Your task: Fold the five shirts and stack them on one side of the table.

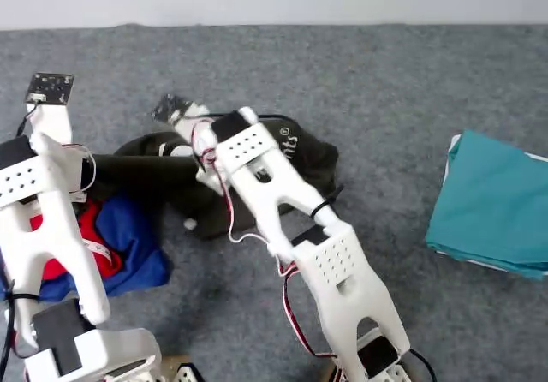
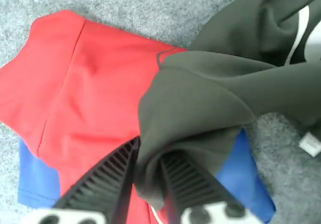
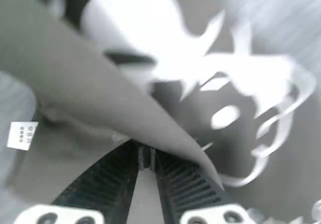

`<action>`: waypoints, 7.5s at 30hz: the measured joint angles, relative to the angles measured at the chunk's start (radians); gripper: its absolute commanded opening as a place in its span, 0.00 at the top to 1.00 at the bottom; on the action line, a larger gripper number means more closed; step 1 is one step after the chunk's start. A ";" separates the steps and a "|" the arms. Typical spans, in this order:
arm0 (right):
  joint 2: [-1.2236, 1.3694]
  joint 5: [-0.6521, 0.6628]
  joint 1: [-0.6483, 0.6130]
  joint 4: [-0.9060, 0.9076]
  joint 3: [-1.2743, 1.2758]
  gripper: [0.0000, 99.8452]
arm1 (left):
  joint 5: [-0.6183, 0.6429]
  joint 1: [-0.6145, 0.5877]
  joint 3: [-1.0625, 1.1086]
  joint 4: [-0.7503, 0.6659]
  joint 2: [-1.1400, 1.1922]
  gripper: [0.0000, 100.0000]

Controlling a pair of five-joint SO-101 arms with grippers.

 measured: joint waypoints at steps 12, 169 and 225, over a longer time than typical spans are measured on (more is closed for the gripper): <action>0.038 0.127 0.017 -0.278 -0.002 0.99 | 0.000 0.000 0.034 0.000 0.000 0.99; -1.117 0.213 0.519 0.413 0.776 0.99 | -0.081 0.394 0.155 0.229 -0.425 0.99; -1.309 0.160 0.839 0.356 1.254 0.99 | -0.140 0.674 0.884 -0.167 -0.433 0.83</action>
